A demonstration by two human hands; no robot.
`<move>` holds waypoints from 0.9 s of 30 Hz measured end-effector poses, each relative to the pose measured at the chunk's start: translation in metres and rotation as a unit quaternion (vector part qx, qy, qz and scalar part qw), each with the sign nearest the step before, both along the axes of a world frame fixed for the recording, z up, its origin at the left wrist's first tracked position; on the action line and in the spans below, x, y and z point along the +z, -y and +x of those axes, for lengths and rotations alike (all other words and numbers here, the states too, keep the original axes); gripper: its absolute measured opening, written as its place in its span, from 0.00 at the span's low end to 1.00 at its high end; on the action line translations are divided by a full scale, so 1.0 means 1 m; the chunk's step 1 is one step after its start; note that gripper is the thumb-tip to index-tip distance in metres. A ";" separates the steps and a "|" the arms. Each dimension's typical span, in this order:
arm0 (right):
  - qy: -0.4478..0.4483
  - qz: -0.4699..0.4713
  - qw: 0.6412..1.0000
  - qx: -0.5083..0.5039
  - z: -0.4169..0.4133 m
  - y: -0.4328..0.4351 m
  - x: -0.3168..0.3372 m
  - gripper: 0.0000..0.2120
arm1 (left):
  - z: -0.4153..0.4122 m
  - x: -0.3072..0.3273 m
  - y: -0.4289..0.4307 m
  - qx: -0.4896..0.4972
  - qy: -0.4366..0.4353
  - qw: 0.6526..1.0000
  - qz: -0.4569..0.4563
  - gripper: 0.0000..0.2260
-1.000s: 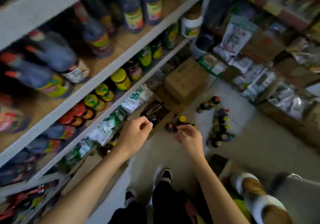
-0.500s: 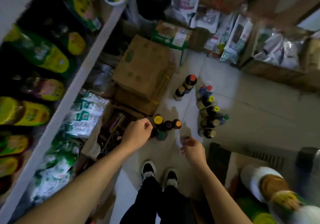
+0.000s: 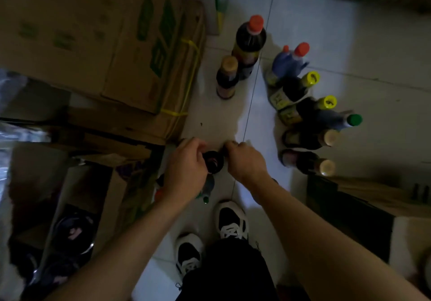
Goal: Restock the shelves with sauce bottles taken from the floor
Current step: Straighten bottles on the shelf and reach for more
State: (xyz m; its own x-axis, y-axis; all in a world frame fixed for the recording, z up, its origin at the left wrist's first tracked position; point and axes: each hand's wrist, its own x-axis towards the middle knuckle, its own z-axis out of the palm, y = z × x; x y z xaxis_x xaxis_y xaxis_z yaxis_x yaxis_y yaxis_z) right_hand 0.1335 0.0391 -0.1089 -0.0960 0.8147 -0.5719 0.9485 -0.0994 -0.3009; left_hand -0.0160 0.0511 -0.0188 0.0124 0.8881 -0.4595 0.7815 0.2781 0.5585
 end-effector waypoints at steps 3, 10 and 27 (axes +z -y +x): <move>-0.017 -0.014 0.998 -0.052 0.014 -0.021 0.011 0.11 | -0.004 -0.004 -0.011 -0.013 0.001 1.000 -0.008 0.11; -0.203 -0.129 0.959 -0.147 0.094 -0.121 0.141 0.07 | 0.010 0.024 -0.071 0.002 0.204 0.961 -0.188 0.30; -0.220 0.044 0.934 -0.279 0.035 -0.134 0.220 0.25 | 0.005 0.094 -0.089 -0.048 0.332 0.912 -0.235 0.26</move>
State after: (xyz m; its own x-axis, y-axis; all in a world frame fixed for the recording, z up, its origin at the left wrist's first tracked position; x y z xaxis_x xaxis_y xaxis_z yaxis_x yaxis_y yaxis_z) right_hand 0.1683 0.1726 0.1106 0.1469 0.8503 -0.5055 0.5385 -0.4974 -0.6801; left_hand -0.0115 0.1396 0.0751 0.4940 0.5746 -0.6526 0.3488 0.5565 0.7541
